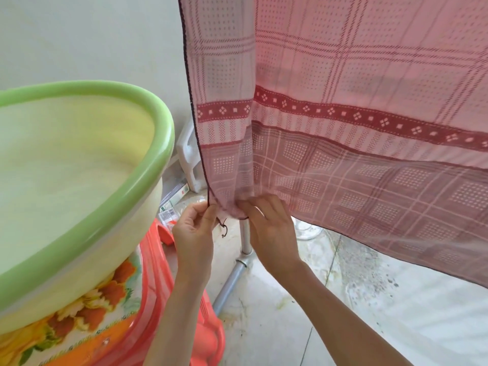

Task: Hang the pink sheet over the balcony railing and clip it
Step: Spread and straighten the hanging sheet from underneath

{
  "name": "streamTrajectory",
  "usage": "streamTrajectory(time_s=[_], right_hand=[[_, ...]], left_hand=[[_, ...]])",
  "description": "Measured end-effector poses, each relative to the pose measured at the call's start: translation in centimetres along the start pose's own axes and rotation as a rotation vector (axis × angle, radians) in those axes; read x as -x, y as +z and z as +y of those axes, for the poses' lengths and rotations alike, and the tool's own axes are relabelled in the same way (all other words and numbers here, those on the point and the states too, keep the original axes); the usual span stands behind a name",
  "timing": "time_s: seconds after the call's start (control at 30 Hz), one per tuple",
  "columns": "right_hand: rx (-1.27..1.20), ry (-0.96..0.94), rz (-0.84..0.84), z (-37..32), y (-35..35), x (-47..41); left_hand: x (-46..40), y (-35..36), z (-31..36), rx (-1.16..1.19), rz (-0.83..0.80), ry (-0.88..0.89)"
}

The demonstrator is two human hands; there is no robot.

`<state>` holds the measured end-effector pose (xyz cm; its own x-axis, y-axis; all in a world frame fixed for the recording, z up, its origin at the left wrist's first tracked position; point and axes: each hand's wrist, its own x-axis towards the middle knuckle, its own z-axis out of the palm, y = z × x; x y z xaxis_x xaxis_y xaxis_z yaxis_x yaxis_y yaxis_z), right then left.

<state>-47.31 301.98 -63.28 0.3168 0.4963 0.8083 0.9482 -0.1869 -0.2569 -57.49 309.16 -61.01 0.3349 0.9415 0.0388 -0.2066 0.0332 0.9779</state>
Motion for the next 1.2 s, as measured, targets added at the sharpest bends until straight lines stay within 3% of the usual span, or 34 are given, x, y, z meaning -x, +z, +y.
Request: streamTrajectory(time_s=[0.27,0.63,0.87,0.97,1.2], right_hand=[[0.056,0.036,-0.012,1.1,-3.2,1.0],[0.081,-0.03,-0.188,-0.7,1.7,0.7],[0.013,-0.015,-0.203,-1.3,1.8,0.8],[-0.026,-0.004,-0.204,-1.2,2.1,1.0],[-0.076,0.01,-0.276,-0.7,1.7,1.3]], left_hand=[[0.0,0.1,0.2,-0.028,0.007,-0.033],[0.4,0.1,0.4,-0.055,-0.009,-0.002],[0.8,0.2,0.0,-0.08,-0.116,0.048],[0.4,1.1,0.1,-0.184,-0.144,0.092],[-0.7,1.7,0.1,-0.615,0.021,0.325]])
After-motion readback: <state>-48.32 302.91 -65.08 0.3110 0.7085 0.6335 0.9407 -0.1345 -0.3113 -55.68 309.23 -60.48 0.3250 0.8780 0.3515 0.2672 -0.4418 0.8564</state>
